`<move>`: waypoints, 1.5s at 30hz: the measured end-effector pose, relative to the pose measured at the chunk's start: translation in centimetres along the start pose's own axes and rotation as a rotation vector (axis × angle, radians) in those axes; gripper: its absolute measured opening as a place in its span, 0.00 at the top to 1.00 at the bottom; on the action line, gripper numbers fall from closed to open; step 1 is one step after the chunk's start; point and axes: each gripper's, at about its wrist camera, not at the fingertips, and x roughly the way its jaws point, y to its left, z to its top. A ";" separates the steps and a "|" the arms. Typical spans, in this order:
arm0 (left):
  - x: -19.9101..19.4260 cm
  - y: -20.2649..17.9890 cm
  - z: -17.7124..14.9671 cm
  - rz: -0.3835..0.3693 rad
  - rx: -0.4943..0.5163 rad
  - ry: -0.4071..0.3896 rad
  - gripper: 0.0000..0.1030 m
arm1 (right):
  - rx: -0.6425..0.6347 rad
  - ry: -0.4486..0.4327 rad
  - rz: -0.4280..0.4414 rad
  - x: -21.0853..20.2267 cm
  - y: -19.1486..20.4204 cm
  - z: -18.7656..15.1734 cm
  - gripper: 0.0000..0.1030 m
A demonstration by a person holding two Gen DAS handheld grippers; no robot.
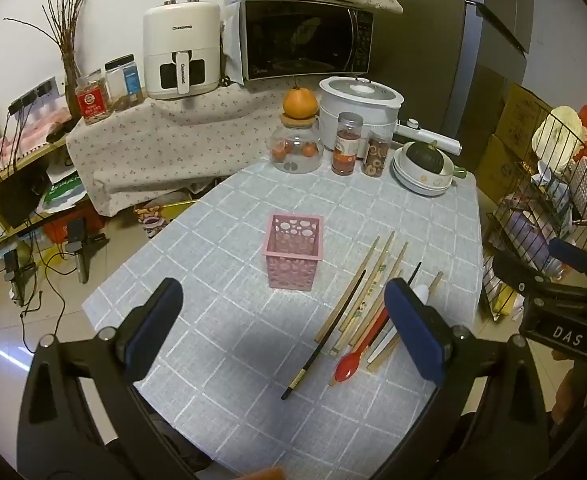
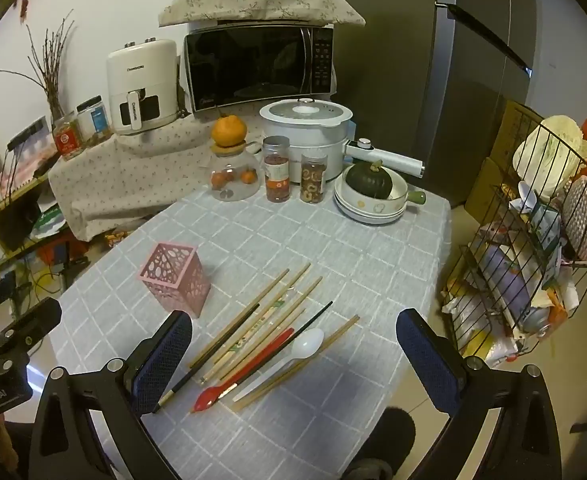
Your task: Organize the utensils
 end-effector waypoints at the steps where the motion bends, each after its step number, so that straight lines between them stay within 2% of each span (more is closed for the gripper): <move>1: 0.0 0.0 0.0 0.000 0.002 0.000 0.02 | 0.001 -0.001 0.000 0.0 0.0 0.0 0.00; 26: 0.5 -1.3 -0.1 0.001 0.005 -0.003 0.02 | 0.001 -0.002 -0.001 0.1 0.0 -0.1 0.00; 45: 0.3 -0.8 -0.2 -0.001 0.007 -0.001 0.02 | -0.002 0.005 0.003 0.2 0.1 -0.1 0.00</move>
